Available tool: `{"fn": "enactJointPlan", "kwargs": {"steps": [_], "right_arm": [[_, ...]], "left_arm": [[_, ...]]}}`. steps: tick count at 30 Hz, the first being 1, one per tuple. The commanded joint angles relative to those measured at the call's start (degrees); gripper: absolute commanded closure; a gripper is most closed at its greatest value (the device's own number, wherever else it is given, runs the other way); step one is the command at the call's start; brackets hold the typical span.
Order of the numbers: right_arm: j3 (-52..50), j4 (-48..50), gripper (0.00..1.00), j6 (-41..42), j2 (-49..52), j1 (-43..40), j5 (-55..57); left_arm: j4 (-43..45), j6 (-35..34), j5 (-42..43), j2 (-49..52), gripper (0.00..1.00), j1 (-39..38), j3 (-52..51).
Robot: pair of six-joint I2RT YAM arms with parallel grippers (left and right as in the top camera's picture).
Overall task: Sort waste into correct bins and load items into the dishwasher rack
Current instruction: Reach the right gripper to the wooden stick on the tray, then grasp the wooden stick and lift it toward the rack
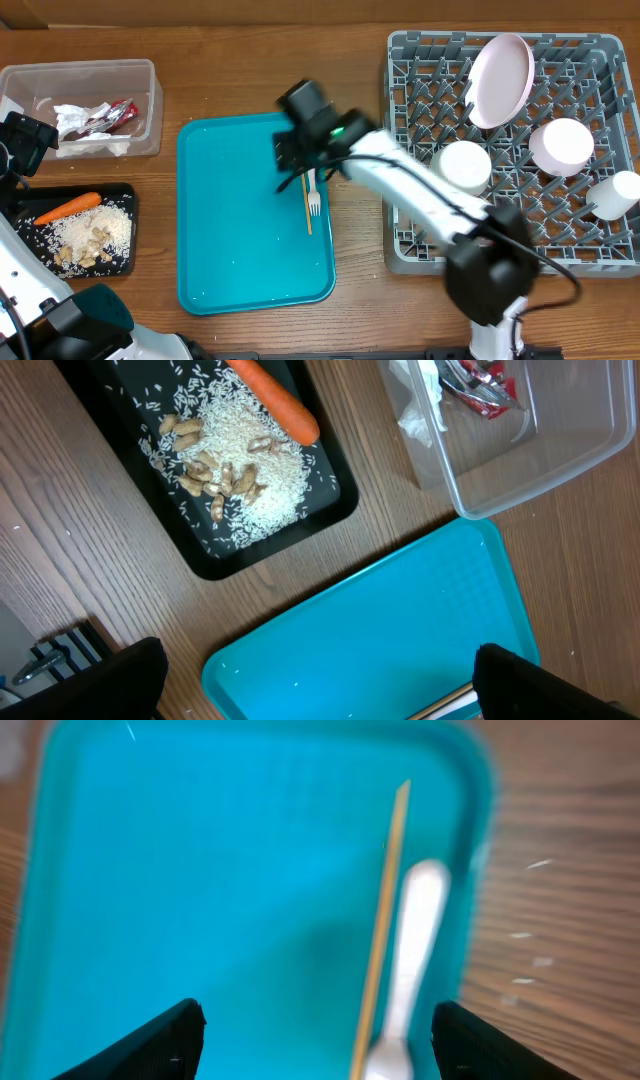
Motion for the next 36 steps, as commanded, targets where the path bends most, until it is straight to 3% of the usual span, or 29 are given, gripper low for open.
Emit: {"fn": "enactJointPlan", "kwargs": {"steps": [1,9,28,31,33,36], "right_arm": [[0.66,0.76,0.25,3.93,3.89,2.93,6.10],[0.61,0.94,0.30,7.74,8.92,4.85,7.67],[0.35,1.18,0.32,11.47,13.79,4.85,7.85],[0.35,1.16,0.42,11.47,14.49,4.85,6.84],[0.35,1.16,0.58,11.47,14.53,4.85,6.32],[0.35,1.16,0.75,11.47,14.53,4.85,6.36]], "left_arm": [[0.00,-0.55,-0.39,0.24,0.00,0.11,-0.20],[0.00,-0.55,-0.42,0.24,0.00,0.11,-0.20],[0.00,-0.52,-0.39,0.24,0.00,0.11,-0.20],[0.00,-0.55,-0.39,0.24,0.00,0.11,-0.20],[0.00,-0.52,-0.39,0.24,0.00,0.11,-0.20],[0.00,-0.52,-0.39,0.24,0.00,0.11,-0.20]]}}
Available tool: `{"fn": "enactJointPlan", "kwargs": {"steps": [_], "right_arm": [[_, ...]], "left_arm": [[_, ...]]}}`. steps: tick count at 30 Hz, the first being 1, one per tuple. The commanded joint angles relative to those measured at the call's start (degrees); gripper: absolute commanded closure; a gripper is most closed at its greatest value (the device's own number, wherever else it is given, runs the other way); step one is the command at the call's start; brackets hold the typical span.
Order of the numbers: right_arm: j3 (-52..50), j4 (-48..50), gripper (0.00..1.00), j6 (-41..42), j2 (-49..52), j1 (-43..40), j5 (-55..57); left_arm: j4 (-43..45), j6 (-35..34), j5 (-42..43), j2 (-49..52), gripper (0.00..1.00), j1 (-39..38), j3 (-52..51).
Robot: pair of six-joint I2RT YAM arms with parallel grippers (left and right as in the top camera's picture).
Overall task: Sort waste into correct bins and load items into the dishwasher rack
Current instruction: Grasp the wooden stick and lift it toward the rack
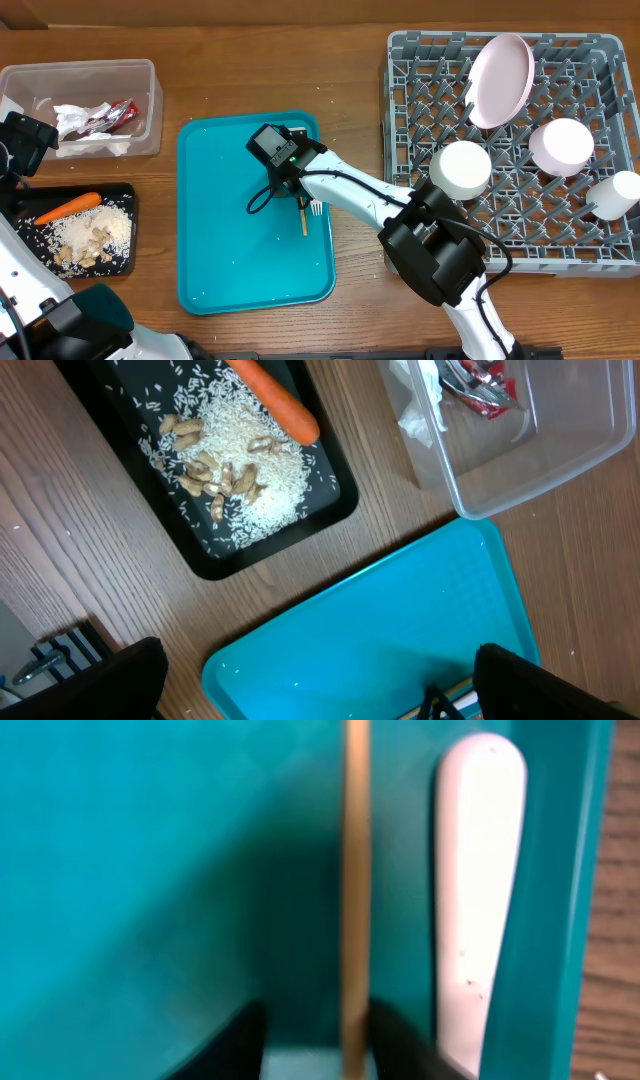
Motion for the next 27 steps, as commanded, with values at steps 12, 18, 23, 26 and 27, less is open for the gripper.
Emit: {"fn": "enactJointPlan", "kwargs": {"steps": [12,18,23,26,27], "right_arm": [[1.38,-1.36,0.96,0.26,-0.17,-0.11,-5.42],[4.22,-5.75,0.96,0.26,-8.04,-1.97,-5.42],[4.46,-6.29,0.96,-3.69,-17.44,-6.80,-5.60],[4.46,-7.23,0.96,-6.36,-22.97,-11.50,-5.53],[4.46,-7.69,0.96,-7.21,-24.33,-13.14,-5.55]], "left_arm": [[0.00,-0.55,-0.39,0.24,0.00,0.11,-0.20],[0.00,-0.55,-0.42,0.24,0.00,0.11,-0.20],[0.00,-0.55,-0.39,0.24,0.00,0.11,-0.20],[0.00,-0.55,-0.39,0.24,0.00,0.11,-0.20],[0.00,-0.55,-0.39,0.24,0.00,0.11,-0.20]]}}
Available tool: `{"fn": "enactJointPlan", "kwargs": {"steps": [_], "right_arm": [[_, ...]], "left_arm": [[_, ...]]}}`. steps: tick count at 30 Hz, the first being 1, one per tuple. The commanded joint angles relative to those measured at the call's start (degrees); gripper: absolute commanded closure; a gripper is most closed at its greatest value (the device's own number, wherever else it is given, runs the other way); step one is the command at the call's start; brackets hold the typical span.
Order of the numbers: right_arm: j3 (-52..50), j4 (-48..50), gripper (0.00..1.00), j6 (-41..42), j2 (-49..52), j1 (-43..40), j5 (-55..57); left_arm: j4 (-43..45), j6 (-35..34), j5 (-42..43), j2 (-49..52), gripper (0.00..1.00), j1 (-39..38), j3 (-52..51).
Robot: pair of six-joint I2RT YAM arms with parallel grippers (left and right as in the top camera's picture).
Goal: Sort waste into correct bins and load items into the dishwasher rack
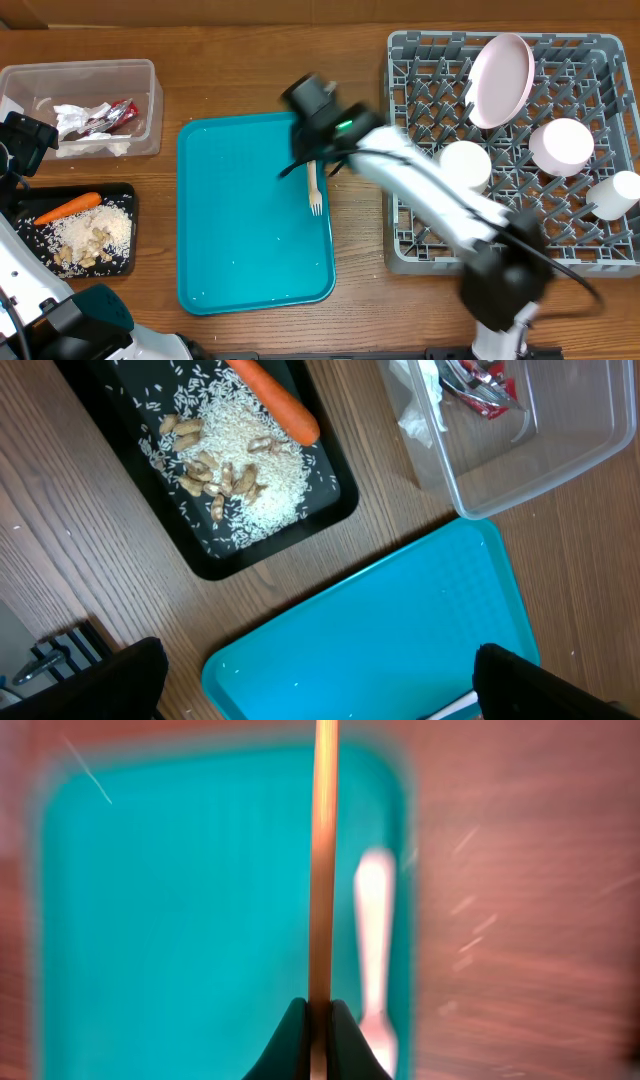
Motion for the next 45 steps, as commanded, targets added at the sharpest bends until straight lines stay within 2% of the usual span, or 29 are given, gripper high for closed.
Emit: {"fn": "enactJointPlan", "kwargs": {"steps": [1,8,14,19,23,25,27,28,36,45], "right_arm": [[2.21,-1.18,0.96,-4.72,-8.52,-6.71,0.48],[1.88,-2.47,0.96,-13.25,-9.81,-18.82,-0.09],[-0.22,-2.10,0.96,-14.60,-8.07,-21.94,-0.28],[-0.61,-0.74,0.80,-14.60,-8.07,-21.75,-1.97],[-0.61,0.39,0.69,-17.29,-8.07,-20.35,-10.49],[-0.61,0.81,0.55,-17.62,-8.07,-18.78,-10.93],[-0.63,1.46,0.31,-17.62,-7.85,-16.90,-9.27],[-0.63,2.21,0.24,-17.62,-7.43,-15.41,-7.65],[-0.61,9.16,0.23,-23.45,2.54,-9.05,0.24],[-0.61,16.02,0.23,-26.36,12.11,-8.76,7.45]], "left_arm": [[0.00,-0.55,-0.39,0.24,0.00,0.11,-0.20],[0.00,-0.55,-0.39,0.24,0.00,0.11,-0.20],[0.00,-0.55,-0.39,0.24,0.00,0.11,-0.20],[0.00,-0.55,-0.39,0.24,0.00,0.11,-0.20],[0.00,-0.55,-0.39,0.24,0.00,0.11,-0.20],[0.00,-0.52,-0.39,0.24,0.00,0.11,-0.20],[0.00,-0.55,-0.39,0.24,0.00,0.11,-0.20],[0.00,-0.52,-0.39,0.24,0.00,0.11,-0.20],[0.00,-0.52,-0.42,0.24,0.00,0.11,-0.20],[0.00,-0.55,-0.42,0.24,0.00,0.11,-0.20]]}}
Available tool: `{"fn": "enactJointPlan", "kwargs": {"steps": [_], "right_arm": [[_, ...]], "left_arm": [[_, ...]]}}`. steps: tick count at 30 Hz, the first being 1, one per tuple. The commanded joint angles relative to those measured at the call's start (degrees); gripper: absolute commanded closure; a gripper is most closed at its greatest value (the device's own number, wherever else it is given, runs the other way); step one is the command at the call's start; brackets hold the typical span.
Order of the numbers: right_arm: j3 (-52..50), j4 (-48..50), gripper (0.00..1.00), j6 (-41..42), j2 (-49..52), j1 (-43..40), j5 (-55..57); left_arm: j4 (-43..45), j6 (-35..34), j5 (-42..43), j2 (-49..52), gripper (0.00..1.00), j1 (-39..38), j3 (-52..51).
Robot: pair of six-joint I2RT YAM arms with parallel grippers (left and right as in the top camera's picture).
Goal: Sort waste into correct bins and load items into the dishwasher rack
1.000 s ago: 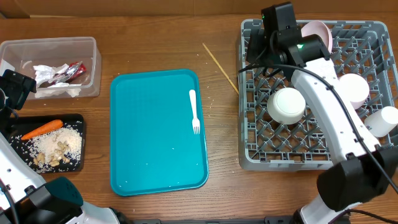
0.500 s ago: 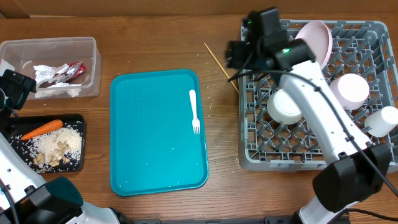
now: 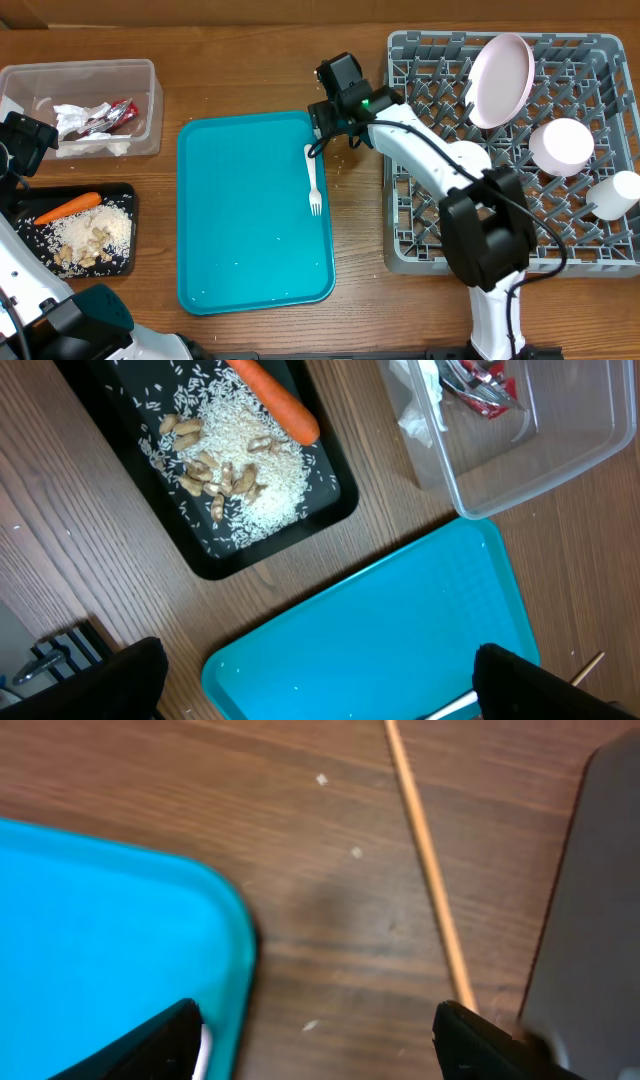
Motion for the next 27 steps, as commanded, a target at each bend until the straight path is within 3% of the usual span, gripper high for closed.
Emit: {"fn": "enactJointPlan", "kwargs": {"steps": [1,5,10,15,20,27], "right_arm": [[0.17,0.79,0.23,-1.75,0.81,-0.22,3.15],[0.57,-3.08,0.23,-0.48,0.79,0.79,-5.42],[1.90,-11.02,0.28,7.69,0.79,5.42,-10.49],[1.88,-13.64,0.32,13.70,0.79,10.93,-10.19],[1.53,-15.91,0.32,22.77,1.07,14.75,-0.55],[-0.96,-14.36,0.31,24.11,1.18,15.13,3.13]], "left_arm": [[0.00,-0.52,-0.42,0.24,0.00,0.11,-0.20],[0.00,-0.52,-0.39,0.24,0.00,0.11,-0.20],[0.00,-0.52,-0.39,0.24,0.00,0.11,-0.20],[0.00,-0.52,-0.39,0.24,0.00,0.11,-0.20],[0.00,-0.55,-0.39,0.24,0.00,0.11,-0.20],[0.00,-0.55,-0.39,0.24,0.00,0.11,-0.20]]}}
